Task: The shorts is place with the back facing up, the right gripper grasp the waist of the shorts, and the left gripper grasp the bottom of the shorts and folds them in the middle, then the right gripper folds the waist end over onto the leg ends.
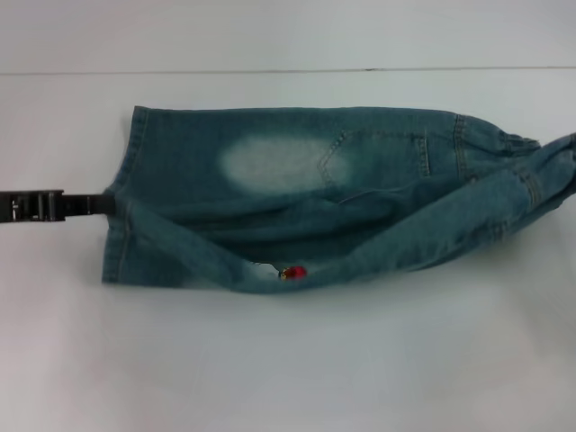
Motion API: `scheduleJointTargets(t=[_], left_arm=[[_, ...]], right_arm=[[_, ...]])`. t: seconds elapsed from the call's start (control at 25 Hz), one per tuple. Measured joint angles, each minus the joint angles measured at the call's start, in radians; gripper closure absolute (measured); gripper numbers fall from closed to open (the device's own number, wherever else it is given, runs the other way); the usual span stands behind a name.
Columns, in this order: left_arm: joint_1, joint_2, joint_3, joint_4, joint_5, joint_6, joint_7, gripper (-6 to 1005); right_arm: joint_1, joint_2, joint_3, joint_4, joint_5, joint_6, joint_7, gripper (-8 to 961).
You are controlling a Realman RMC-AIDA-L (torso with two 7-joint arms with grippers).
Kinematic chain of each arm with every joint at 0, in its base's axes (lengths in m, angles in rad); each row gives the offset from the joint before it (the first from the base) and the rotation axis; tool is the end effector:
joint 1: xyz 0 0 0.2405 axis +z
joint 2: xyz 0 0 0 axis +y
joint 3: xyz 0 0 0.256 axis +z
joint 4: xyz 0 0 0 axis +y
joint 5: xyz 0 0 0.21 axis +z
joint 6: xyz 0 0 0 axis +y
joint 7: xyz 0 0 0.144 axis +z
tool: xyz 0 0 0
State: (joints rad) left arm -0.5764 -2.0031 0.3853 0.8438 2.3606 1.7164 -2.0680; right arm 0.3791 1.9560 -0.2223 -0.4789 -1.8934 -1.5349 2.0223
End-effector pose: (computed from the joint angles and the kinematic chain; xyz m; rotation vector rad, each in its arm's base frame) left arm -0.2932 0.3346 0.0770 -2.4383 -1.4675 -0.5410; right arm 0.3583 0.3000 0.0898 -1.7549 1.6578 1.2718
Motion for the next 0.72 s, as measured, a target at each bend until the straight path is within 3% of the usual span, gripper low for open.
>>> scheduleJointTargets(t=[0.44,0.72], left_arm=[[-0.019,-0.001,0.001,-0.014,-0.104,-0.107,-0.006,989],[-0.043,-0.006,0.009,-0.048,-0.161,-0.193,-0.004,991]], right_arm=[[0.052,0.035,0.0,0.018,0.15,0.165,0.093,816],[0.077,0.041,-0.004,0.102,0.288,0.27,0.089,798]])
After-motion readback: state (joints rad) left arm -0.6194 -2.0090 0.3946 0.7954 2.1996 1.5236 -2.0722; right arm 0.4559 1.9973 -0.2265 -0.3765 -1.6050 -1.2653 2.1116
